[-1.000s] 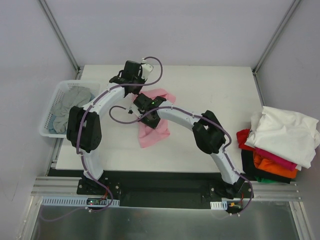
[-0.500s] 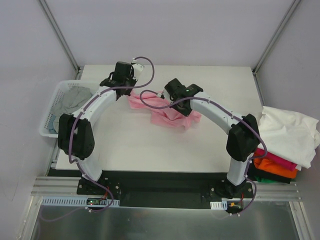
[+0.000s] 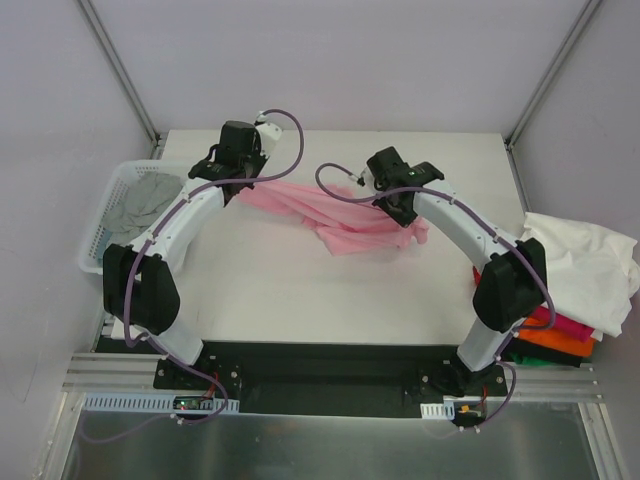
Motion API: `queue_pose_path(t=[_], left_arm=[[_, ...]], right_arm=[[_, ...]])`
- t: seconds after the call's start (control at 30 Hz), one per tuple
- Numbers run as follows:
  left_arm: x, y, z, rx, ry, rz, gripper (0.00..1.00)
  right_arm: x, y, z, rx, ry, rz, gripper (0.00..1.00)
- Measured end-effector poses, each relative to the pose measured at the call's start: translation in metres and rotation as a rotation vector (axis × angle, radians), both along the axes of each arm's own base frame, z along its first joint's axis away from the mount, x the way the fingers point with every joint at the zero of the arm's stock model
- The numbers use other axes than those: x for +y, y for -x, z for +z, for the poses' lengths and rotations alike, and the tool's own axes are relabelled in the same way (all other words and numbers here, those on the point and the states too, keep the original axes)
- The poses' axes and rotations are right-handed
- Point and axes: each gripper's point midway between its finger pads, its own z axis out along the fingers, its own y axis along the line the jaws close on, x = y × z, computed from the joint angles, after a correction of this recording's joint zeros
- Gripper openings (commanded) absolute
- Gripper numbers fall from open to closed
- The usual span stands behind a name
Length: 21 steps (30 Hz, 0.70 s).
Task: Fold and stack the t-shirts
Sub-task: Move the tshirt to the center of the board
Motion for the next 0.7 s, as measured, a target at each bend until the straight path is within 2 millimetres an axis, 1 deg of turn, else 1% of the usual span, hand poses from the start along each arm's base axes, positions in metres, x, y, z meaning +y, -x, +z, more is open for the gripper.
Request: queue_pose_path(t=[0.07,0.13,0.3,0.4,0.47,0.5,0.53,0.6,0.67,0.7], left_arm=[[0.0,0.0,0.0,0.001,0.001,0.0,0.0],[-0.001,0.0,0.0,0.001,0.006,0.0,0.0],[-0.009,0.001,-0.003,0.013,0.042,-0.014,0.0],[-0.015,0.001,-0.011,0.034,0.062,-0.025,0.0],[-0.019,0.0,-0.02,0.057,0.065,-0.032,0.0],[-0.021,0.0,-0.024,0.066,0.065,-0.036,0.0],[-0.023,-0.001,-0.029,0.078,0.063,-0.04,0.0],[-0.027,-0.004,-0.036,0.092,0.059,-0.047,0.0],[-0.027,-0.005,-0.041,0.102,0.051,-0.047,0.0],[-0.027,-0.006,-0.043,0.105,0.047,-0.045,0.0]], right_arm=[[-0.004,0.0,0.003,-0.006,-0.008,-0.011,0.07],[-0.009,0.0,0.005,-0.01,-0.027,-0.028,0.1],[-0.023,0.002,0.008,-0.009,-0.077,-0.075,0.15],[-0.03,0.003,0.004,-0.006,-0.068,-0.095,0.18],[-0.035,0.003,0.002,-0.004,-0.049,-0.108,0.21],[-0.038,0.002,0.002,-0.009,-0.041,-0.116,0.27],[-0.041,0.0,0.002,-0.017,-0.032,-0.127,0.46],[-0.048,-0.003,0.002,-0.033,-0.01,-0.157,0.49],[-0.06,-0.007,0.002,-0.042,0.043,-0.18,0.64],[-0.066,-0.009,0.001,-0.044,0.067,-0.194,0.69]])
